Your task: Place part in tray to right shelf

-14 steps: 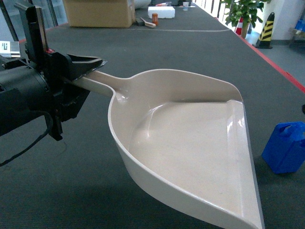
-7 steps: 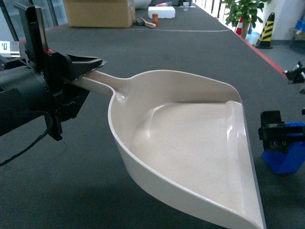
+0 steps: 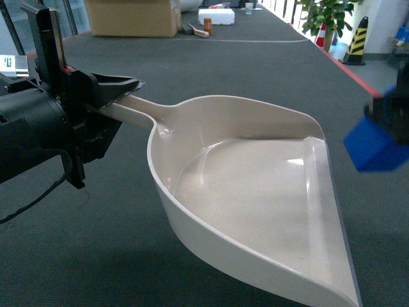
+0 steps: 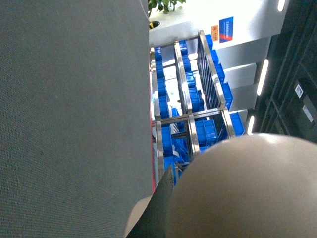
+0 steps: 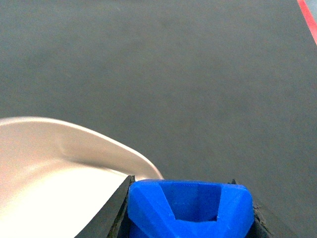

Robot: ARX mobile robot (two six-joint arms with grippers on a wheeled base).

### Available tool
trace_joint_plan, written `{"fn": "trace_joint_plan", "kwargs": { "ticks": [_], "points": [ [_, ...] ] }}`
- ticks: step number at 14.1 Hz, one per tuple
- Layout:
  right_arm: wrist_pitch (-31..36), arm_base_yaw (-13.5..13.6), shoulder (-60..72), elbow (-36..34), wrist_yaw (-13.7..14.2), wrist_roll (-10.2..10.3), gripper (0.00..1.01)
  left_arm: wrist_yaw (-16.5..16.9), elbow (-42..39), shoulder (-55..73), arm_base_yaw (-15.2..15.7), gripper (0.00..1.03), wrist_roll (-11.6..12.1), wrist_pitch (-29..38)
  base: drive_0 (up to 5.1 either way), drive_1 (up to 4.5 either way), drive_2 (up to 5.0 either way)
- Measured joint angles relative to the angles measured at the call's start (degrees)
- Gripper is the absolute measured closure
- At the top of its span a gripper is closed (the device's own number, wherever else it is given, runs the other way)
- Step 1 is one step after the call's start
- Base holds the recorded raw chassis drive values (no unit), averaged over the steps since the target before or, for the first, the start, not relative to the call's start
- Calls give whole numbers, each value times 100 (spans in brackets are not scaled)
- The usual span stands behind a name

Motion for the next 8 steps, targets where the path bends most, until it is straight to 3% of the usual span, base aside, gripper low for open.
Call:
{"fn": "trace_joint_plan", "kwargs": {
  "ticks": [2,5,6,8],
  "points": [
    [-20,688,-164,490,7,122,55,2,0,0,0,89,2,2,0,0,0],
    [-66,1744,739,1281,345,133,55,4,0,0,2,89,2,0,0,0,0],
    [-146,1923,1060,1502,393,120,49,2,0,0,2,89,0,0,0,0,0],
    [-162,2004,1360,1670,638,129,25,11,-2,0,2,89,24,-20,0,0,0]
  ]
}}
